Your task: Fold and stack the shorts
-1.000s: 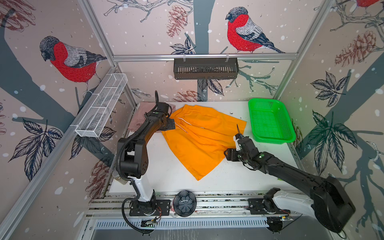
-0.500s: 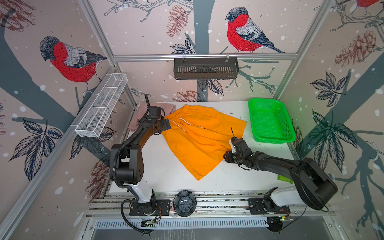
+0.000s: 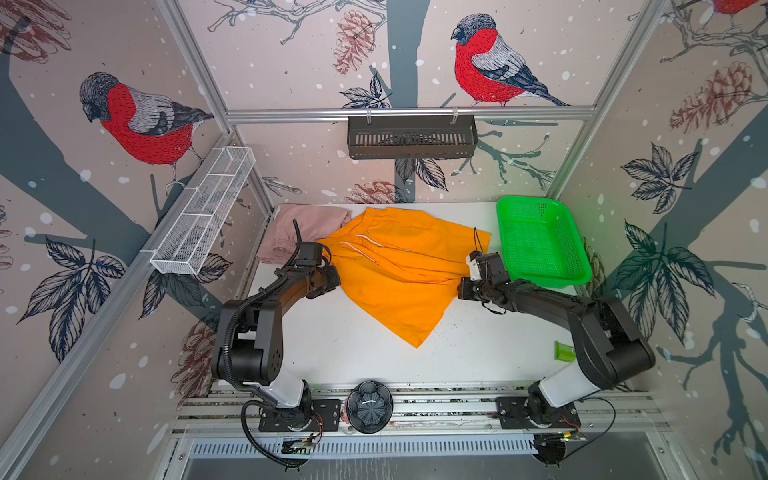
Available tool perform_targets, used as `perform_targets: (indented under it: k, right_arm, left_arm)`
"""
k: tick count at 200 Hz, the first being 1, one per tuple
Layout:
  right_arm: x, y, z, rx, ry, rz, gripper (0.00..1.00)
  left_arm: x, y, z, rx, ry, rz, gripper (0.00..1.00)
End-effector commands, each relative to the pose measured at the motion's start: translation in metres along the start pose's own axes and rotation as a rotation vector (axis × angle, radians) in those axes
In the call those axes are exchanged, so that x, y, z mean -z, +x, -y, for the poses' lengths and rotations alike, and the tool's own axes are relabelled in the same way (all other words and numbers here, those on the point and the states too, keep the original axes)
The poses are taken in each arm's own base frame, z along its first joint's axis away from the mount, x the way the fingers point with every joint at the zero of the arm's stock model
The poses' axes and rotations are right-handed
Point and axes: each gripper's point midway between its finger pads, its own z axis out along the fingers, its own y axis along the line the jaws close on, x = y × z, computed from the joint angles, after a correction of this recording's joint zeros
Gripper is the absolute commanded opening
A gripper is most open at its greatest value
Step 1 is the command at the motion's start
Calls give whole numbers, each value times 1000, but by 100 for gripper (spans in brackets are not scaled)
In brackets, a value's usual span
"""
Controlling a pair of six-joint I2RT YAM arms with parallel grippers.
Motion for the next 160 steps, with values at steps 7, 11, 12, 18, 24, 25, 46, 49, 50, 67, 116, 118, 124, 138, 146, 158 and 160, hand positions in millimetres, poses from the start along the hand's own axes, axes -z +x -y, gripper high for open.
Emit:
perform_targets:
  k: [7,11,12,18,24,25,46,49,50,67,116,118,124,138,146,158,160]
  right_arm:
    - [2,-10,20,12,34,-18,10]
    - [3,-12,22,9,34,-14,12]
    - [3,-13,23,8,33,-12,12]
    - [6,-18,25,0,27,-2,13]
    - [10,-23,27,-9,22,10,17]
    - [11,-24,28,-12,23,12,17]
    - [30,-35,22,-25,-5,28,46]
    - [33,-35,20,-25,-10,28,47]
    - [34,-35,19,-25,-12,29,48]
    - [51,-19,3,-50,-75,5,53]
    - [71,87,-58,-34,-184,-128,66]
    - [71,90,-61,-31,-187,-131,66]
    - [71,102,-69,-14,-193,-141,70]
    - [69,123,-86,27,-196,-152,76]
    - [66,132,-91,36,-188,-155,76]
    - [61,140,-99,47,-188,-156,76]
    - [59,140,-99,46,-185,-152,76]
  left_arm:
    - [9,31,21,29,85,-9,0]
    - [11,38,20,29,72,-13,0]
    - [11,39,21,30,71,-11,0]
    - [15,48,20,36,62,-17,0]
    - [20,56,21,41,67,-22,0]
    - [20,58,20,43,67,-23,0]
    - [38,70,13,81,57,0,30]
    - [42,69,12,82,50,14,42]
    - [43,68,12,81,48,20,46]
    - [62,41,10,48,23,167,98]
    - [76,-68,4,63,25,327,98]
    - [74,-71,3,69,18,324,98]
    - [68,-80,1,82,3,308,98]
    - [53,-99,1,59,-35,259,98]
    - [43,-108,3,41,-39,243,98]
    - [28,-117,6,23,-26,225,98]
    - [27,-119,7,21,-24,224,98]
